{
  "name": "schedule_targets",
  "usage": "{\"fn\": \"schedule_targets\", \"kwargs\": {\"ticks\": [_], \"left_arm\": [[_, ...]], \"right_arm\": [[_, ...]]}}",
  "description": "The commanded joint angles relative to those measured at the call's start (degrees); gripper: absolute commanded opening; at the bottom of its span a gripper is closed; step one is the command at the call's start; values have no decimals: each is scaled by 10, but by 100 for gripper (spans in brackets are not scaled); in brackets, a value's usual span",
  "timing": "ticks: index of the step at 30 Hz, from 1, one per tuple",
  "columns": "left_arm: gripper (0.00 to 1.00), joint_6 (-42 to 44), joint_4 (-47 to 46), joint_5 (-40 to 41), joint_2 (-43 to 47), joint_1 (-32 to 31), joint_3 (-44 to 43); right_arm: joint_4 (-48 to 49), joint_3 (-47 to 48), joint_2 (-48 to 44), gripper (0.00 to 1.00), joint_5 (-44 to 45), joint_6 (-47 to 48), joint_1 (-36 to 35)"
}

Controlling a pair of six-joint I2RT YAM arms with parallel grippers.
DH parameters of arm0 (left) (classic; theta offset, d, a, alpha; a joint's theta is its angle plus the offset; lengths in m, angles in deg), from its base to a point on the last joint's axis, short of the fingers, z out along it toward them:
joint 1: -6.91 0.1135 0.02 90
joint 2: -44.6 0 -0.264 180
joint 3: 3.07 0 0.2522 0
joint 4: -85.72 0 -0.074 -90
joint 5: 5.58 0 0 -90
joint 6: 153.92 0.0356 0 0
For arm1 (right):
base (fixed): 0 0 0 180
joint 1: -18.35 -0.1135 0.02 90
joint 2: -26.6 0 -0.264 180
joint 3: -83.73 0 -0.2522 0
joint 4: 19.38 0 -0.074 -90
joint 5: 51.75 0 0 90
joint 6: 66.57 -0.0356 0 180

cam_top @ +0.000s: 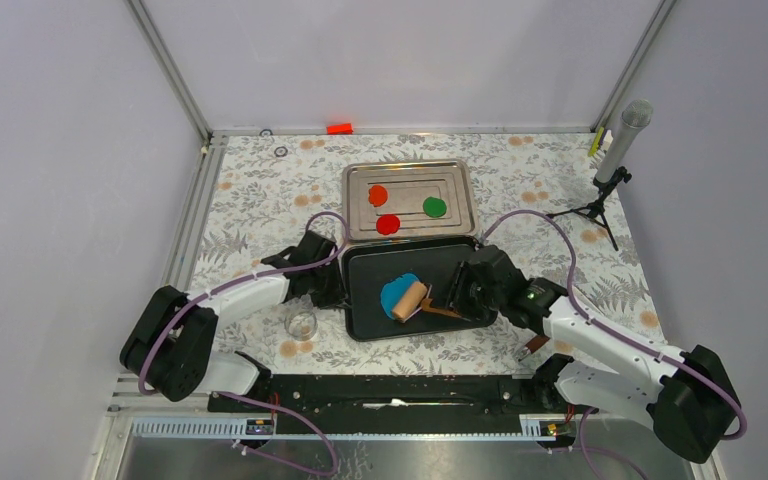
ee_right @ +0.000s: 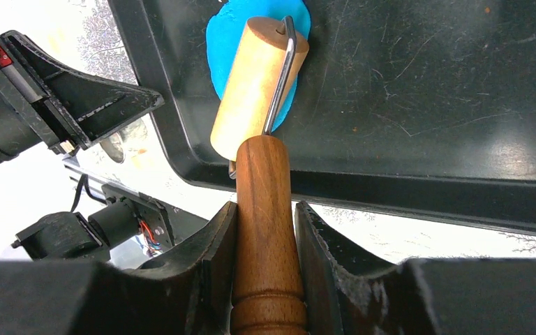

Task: Roll out the dumpling wrappers from the dough
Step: Flatten out the dough on the work surface.

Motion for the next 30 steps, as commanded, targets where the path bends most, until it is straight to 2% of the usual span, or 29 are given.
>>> {"fn": "schedule_targets", "kwargs": {"ticks": [1, 9, 17, 21, 25, 30], "left_arm": [[0, 27, -3, -29, 7, 4, -18], [0, 30, -2, -24, 26, 10, -12], [0, 53, 34, 2, 28, 9, -34], [0, 54, 39, 4, 42, 9, -40], [0, 59, 57, 10, 39, 9, -52], [26, 66, 81, 4, 35, 9, -70]], "right_arm": [[-203, -22, 26, 0, 138, 46, 15], [-253, 17, -4, 0, 171, 55, 15], [-313, 137, -53, 0, 205, 62, 18], [-320, 212, -53, 0, 261, 67, 19], [-298, 236, -47, 0, 325, 82, 49], [-187, 224, -44, 0, 343, 158, 166]]}}
